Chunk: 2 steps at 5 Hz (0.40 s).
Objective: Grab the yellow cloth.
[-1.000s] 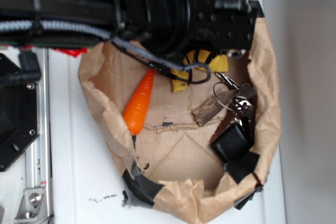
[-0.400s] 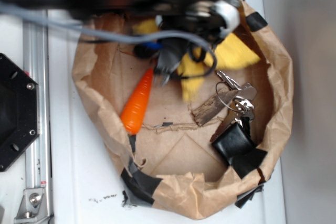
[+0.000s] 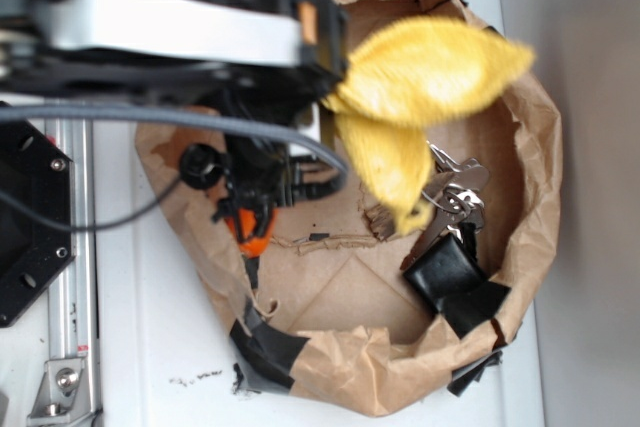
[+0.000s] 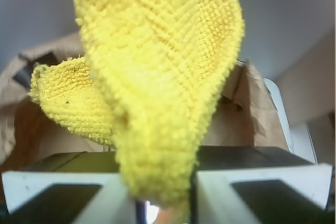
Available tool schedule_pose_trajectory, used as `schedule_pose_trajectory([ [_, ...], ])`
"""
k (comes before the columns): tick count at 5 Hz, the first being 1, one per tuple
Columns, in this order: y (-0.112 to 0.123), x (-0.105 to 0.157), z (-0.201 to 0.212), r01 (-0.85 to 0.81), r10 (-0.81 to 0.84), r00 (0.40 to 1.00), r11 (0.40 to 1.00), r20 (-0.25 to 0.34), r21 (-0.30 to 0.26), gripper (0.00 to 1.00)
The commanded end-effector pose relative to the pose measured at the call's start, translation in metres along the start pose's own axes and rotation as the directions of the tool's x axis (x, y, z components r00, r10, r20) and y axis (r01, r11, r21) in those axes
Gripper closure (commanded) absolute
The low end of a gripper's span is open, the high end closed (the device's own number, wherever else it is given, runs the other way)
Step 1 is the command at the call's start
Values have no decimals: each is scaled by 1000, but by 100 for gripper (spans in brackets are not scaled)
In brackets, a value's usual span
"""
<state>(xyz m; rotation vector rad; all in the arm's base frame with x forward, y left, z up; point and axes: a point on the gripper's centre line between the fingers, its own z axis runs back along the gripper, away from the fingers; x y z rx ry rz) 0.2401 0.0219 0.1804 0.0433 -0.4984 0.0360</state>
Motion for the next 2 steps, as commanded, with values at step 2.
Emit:
schedule_pose_trajectory([
  [2, -19, -7, -17, -241, 221, 966, 957, -132, -160, 100],
])
